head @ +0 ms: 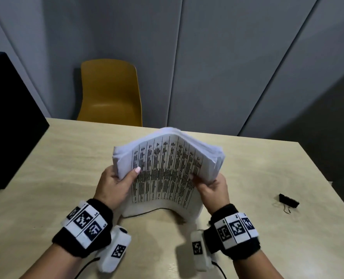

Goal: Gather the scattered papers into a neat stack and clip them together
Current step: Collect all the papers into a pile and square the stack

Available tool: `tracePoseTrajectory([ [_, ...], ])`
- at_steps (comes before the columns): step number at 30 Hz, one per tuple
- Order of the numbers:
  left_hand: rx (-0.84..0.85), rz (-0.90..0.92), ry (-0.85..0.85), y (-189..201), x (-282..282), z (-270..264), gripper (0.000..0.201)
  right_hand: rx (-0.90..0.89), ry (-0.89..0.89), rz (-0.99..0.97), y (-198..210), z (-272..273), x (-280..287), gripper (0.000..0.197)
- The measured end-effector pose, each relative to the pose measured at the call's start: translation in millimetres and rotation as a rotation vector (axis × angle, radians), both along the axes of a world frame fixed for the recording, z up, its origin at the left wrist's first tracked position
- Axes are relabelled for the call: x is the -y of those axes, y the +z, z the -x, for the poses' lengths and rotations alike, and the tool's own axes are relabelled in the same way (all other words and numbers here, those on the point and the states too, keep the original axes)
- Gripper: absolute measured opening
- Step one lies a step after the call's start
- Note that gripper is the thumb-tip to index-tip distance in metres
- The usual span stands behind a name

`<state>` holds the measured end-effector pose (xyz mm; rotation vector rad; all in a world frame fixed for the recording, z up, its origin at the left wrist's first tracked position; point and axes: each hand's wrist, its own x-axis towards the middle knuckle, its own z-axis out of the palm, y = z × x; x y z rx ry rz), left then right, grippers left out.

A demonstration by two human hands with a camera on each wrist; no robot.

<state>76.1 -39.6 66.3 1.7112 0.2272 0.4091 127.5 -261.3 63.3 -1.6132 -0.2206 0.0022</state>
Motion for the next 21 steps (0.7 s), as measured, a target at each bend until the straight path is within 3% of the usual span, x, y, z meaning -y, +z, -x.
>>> tracePoseTrajectory([
  [4,0.059,0.036,-0.012,12.0,-3.4,-0.9,0.027,0.079,-0.074,-0.109,8.0,2.4,0.6,0.038],
  [8,0.13,0.057,-0.005,7.6,-6.8,3.5,0.062,0.053,-0.067,-0.123,9.6,3.3,3.6,0.056],
  [13,0.164,0.055,0.087,15.0,6.6,-0.1,0.046,0.093,-0.065,-0.144,9.9,3.8,-4.3,0.045],
  [16,0.206,0.02,0.083,20.9,5.5,-2.3,0.074,0.124,-0.068,-0.14,11.6,7.7,-4.8,0.063],
  [19,0.284,-0.015,0.115,20.0,5.9,1.8,0.1,0.247,-0.173,-0.092,18.7,14.0,-8.6,0.095],
  [21,0.371,-0.154,0.18,20.4,6.3,3.3,0.094,0.446,-0.249,0.014,26.3,15.7,-12.4,0.092],
])
